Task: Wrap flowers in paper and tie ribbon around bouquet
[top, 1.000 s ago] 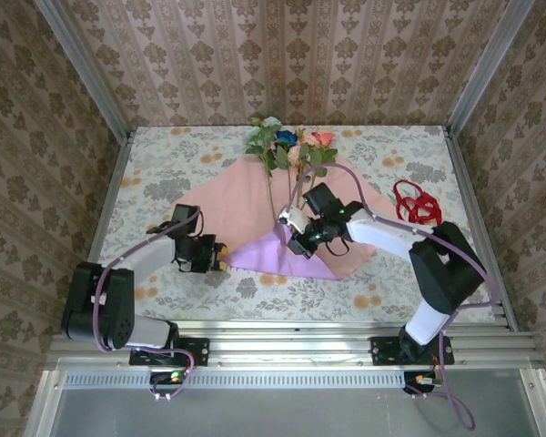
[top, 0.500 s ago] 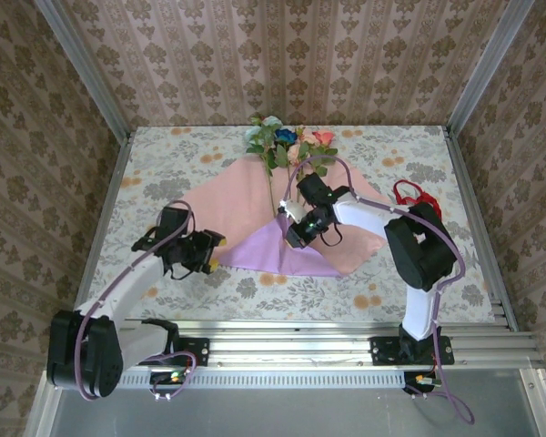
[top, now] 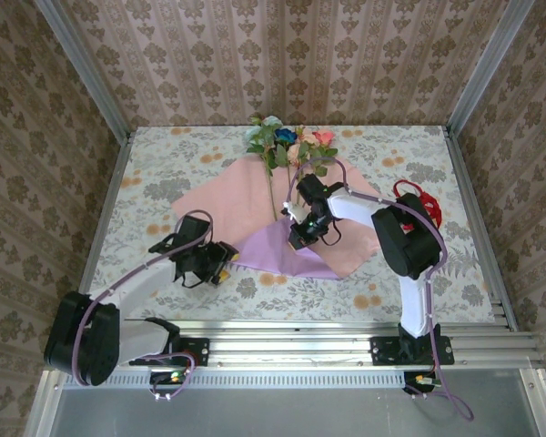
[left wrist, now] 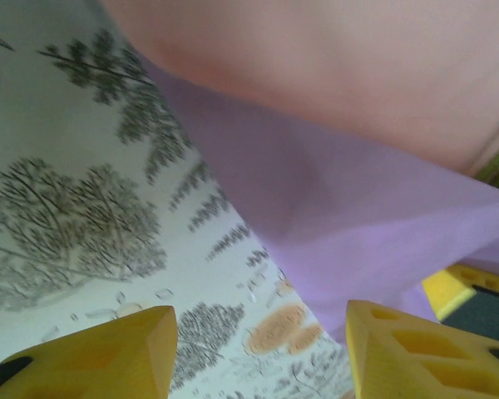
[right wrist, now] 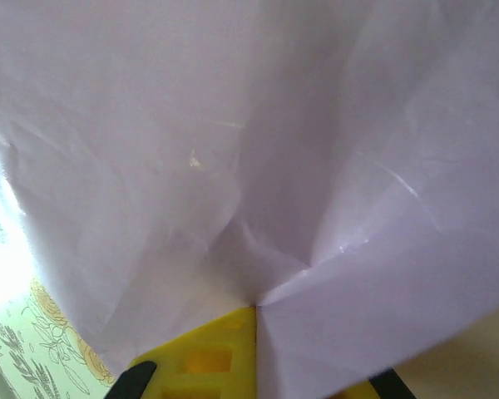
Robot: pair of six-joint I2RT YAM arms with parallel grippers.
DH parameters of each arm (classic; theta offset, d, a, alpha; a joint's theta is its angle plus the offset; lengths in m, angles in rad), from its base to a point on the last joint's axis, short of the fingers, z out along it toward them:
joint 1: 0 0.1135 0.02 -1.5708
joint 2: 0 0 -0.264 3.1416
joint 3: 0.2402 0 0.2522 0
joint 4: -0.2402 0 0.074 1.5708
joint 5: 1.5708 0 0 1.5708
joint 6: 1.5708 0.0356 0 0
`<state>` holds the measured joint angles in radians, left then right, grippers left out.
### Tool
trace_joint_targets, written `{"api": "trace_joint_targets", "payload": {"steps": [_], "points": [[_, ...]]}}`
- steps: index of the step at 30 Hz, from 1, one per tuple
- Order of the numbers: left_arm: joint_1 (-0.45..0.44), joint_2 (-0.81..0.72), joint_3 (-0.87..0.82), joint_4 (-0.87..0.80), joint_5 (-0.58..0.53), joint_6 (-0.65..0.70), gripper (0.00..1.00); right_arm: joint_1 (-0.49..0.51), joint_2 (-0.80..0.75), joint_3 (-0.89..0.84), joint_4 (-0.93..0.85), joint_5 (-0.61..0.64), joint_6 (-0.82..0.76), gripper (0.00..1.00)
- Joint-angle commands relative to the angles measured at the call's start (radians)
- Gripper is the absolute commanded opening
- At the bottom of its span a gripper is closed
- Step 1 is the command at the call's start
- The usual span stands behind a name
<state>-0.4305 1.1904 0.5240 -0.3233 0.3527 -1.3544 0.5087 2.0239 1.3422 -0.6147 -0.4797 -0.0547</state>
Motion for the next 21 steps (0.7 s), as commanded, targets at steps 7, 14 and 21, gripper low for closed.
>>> {"api": "trace_joint_targets", "payload": {"steps": [7,14,21], "points": [[0.022,0.102,-0.061,0.308,-0.076,-0.051,0.47,-0.01,0.015,0.024,-0.047,-0.037,0.016,0.0],[0.019,0.125,-0.098,0.375,-0.087,-0.096,0.09,-0.01,0.007,0.02,-0.035,-0.028,0.036,0.0],[0.013,0.033,-0.143,0.295,-0.097,-0.138,0.0,-0.003,-0.23,-0.182,0.206,0.177,0.068,0.32]]}}
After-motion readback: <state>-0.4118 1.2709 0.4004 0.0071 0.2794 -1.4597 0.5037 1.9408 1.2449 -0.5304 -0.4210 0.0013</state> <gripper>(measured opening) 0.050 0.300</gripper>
